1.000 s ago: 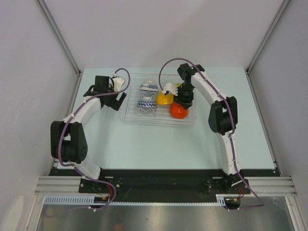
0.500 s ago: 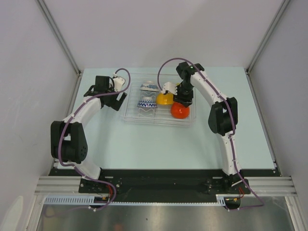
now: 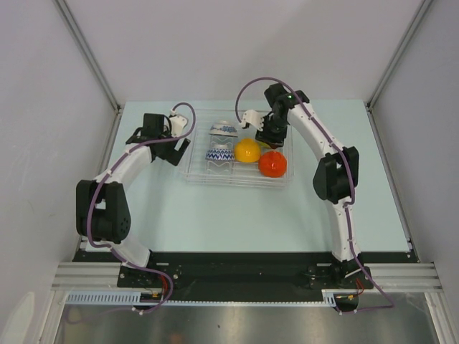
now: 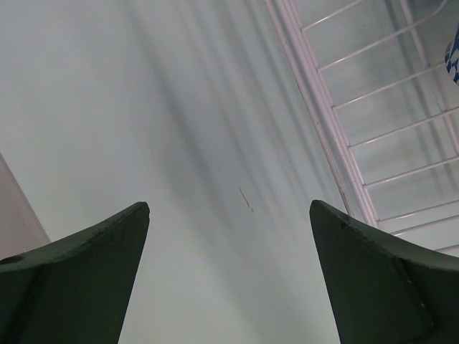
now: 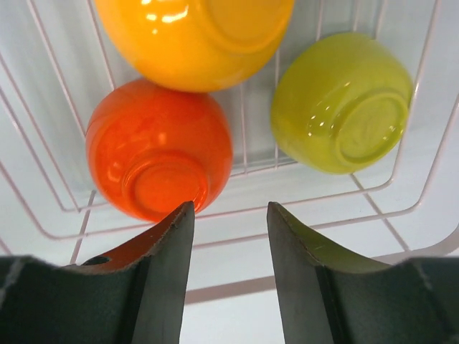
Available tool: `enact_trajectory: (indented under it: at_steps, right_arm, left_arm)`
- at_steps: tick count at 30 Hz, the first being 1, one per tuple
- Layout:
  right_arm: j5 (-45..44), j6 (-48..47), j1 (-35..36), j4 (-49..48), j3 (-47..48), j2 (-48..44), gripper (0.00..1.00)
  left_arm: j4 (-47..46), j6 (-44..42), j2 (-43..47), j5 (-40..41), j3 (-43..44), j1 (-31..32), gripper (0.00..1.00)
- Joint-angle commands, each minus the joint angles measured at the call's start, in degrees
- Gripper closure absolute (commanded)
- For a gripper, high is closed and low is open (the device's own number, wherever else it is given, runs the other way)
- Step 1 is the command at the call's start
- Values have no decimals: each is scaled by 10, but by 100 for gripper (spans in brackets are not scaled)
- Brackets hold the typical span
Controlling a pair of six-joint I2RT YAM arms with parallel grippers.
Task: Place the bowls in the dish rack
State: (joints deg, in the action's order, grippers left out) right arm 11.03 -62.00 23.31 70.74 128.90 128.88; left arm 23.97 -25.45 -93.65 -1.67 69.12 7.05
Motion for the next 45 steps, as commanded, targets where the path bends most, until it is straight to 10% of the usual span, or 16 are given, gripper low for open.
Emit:
enact_trajectory:
  at_steps: [1, 35, 45]
  right_arm:
    - [0, 37, 11, -53, -7, 3, 50]
    - [12, 42, 29, 157, 19, 54, 54]
    - [22, 61, 56, 16, 32, 23, 53]
  left_arm:
    - [-3, 14, 4, -25, -8, 17, 0]
    - [-8, 4, 25, -30, -23, 17, 0]
    - [-6, 7, 29, -30, -22, 17, 0]
